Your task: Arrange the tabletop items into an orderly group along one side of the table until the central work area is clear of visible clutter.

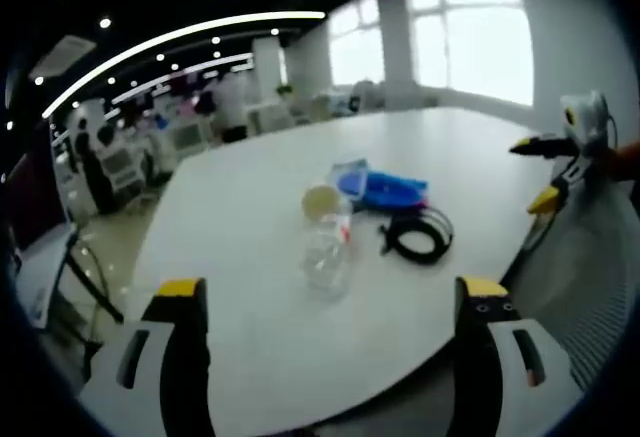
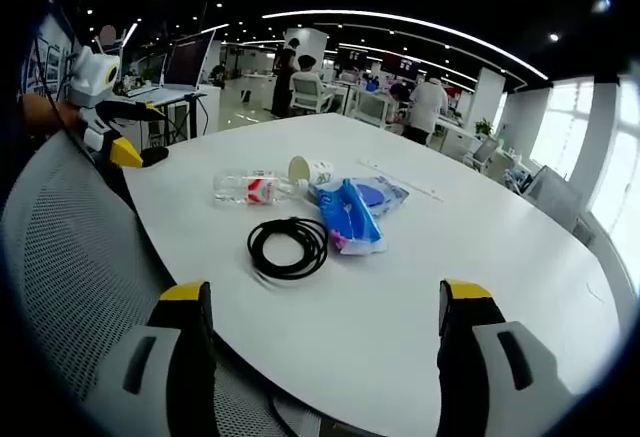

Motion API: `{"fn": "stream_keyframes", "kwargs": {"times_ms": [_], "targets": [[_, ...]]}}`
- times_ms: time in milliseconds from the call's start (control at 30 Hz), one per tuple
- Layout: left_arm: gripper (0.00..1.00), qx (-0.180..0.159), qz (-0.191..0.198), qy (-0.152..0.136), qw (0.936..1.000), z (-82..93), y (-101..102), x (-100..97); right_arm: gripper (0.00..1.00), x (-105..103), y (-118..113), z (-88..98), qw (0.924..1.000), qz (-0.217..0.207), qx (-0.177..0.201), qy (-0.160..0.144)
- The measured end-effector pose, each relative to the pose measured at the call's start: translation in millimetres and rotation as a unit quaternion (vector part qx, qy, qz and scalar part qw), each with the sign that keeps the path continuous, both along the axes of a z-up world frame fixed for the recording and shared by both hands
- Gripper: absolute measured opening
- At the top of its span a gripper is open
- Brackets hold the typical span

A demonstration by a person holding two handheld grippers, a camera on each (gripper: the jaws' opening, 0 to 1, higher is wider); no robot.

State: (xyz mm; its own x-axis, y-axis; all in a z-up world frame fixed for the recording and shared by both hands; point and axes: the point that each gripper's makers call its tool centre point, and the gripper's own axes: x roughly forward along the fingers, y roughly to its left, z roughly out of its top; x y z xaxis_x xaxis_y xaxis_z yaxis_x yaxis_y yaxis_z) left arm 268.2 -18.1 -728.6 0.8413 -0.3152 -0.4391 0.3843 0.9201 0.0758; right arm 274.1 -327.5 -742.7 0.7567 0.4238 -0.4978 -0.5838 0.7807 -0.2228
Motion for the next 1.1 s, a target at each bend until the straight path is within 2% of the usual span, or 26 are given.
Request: {"fn": "stream_keyframes", "kwargs": {"times_ms": [100,267,367,733,900,1100], "targets": [[1.0,0.0,-0.002,0.003,1.0,-1.7,0.7,-0.1,0.94,0.1,-0.4,-0.1,1.0,-0.002,0.0,0.0],[1.0,0.022,-0.018,0.014,0.9995,-7.5,2.9,3.2,0.94,-0.7,0.2,-0.5,1.0,0.001,0.002,0.002],[1.0,0.018,-0.026,0.022,0.9993,-9.5,3.5,5.7,0.94,-1.0,0.5,-0.6,1.0,0.002,0.003,0.003],[1.0,0.028,-0.04,0.027,0.9984,-2.5,0.2,18.5,0.94,-0.9,-0.2,-0.3,1.0,0.0,0.003,0.003],[1.0,0.039,-0.051,0.037,0.9973,-2.8,-1.1,23.8,0.94,-0.8,-0.7,-0.2,1.0,-0.002,0.001,0.003],[0.98,0.034,-0.055,0.049,0.9968,-4.4,-1.9,32.7,0.93,-0.6,-1.1,0.0,1.0,-0.004,0.0,0.002]]}}
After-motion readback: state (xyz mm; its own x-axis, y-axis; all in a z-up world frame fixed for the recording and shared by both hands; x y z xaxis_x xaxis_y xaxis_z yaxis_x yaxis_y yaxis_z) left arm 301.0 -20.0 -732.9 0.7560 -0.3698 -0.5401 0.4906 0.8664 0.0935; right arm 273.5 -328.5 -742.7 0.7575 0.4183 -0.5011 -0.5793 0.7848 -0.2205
